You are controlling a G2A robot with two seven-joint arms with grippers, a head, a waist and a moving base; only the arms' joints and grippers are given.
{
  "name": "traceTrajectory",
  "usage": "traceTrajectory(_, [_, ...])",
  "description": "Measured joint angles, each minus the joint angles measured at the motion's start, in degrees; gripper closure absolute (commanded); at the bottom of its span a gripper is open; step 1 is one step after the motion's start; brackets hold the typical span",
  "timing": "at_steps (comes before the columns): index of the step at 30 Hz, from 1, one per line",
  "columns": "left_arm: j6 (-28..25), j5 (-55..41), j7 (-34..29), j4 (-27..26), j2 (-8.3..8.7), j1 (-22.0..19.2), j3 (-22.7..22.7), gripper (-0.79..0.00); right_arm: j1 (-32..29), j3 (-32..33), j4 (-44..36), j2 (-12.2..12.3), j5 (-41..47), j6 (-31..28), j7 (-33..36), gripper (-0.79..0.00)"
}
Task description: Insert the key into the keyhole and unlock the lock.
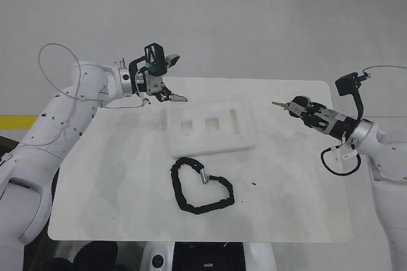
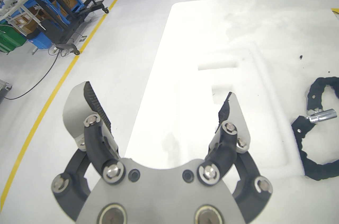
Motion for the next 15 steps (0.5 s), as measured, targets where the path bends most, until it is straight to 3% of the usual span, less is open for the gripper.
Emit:
traceTrajectory(5, [-4.2,2.3,-1.1,-4.5,-0.04,1.5,1.1,-0.785,0.0,0.0,0.0,0.0,0.0,0.0,0.0,0.0])
traceTrajectory(9, [-4.4,7.3,-0.9,-8.7,0.56,2.2,4.4,-0.785,0.0,0.0,0.0,0.0,0.0,0.0,0.0,0.0])
traceTrajectory(15, [-4.4,14.3,5.4,-13.6,1.72,2.4,9.2,-0.785,0.0,0.0,0.0,0.0,0.0,0.0,0.0,0.0])
